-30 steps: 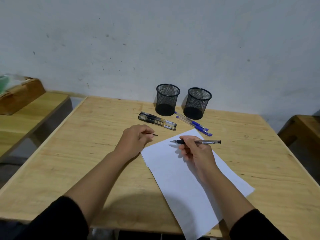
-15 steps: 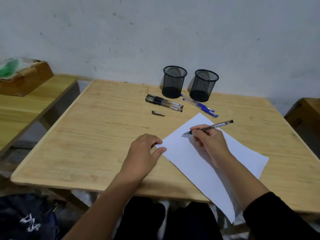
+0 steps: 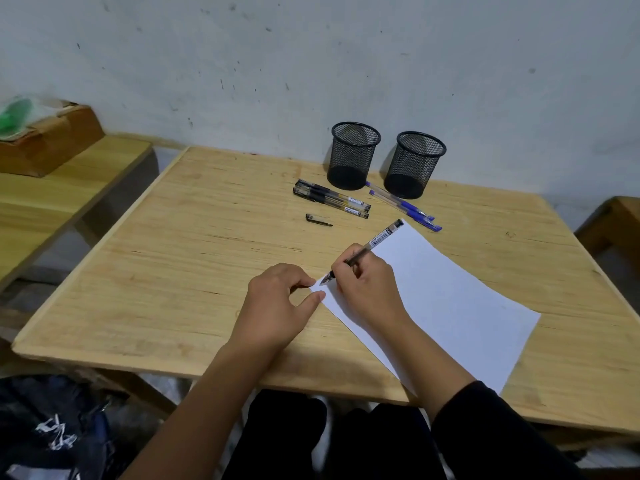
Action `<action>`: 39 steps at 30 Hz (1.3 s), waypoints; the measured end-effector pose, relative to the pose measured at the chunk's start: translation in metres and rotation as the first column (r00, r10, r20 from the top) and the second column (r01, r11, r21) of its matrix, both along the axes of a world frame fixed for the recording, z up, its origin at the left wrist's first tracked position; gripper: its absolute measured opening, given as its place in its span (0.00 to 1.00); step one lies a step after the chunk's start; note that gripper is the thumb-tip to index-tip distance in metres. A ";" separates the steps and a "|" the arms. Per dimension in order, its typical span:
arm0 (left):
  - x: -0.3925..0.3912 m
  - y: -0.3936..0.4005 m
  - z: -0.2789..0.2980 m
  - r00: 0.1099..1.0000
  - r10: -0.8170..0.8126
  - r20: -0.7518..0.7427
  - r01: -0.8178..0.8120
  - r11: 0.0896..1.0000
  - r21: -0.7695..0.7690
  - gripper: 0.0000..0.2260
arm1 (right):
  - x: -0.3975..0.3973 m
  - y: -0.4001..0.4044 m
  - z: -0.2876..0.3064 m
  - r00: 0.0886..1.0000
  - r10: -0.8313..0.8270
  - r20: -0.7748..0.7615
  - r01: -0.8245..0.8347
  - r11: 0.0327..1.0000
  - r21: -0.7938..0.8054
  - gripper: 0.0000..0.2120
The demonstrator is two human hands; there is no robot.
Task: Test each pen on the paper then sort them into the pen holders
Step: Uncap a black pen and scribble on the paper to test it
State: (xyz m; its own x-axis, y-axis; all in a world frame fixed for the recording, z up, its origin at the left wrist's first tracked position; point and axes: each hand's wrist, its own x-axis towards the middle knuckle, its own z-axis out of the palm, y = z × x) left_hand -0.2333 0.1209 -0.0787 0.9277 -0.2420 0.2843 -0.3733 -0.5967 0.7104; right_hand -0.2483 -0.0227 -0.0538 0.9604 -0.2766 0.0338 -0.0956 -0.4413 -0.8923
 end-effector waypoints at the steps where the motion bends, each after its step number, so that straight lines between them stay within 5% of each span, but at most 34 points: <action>1: 0.000 0.000 0.000 1.000 -0.001 0.001 0.001 1.000 0.002 0.08 | 0.000 0.001 0.000 1.000 0.009 0.002 -0.009 1.000 -0.005 0.06; 17: -0.001 0.000 0.001 1.000 -0.001 0.009 0.001 1.000 0.021 0.09 | -0.001 0.003 -0.001 0.993 0.104 0.057 -0.105 0.994 0.010 0.06; 39: -0.002 0.000 0.002 1.000 0.009 0.003 -0.009 0.999 0.035 0.09 | -0.001 0.004 -0.001 0.997 -0.004 0.077 0.005 1.000 -0.013 0.05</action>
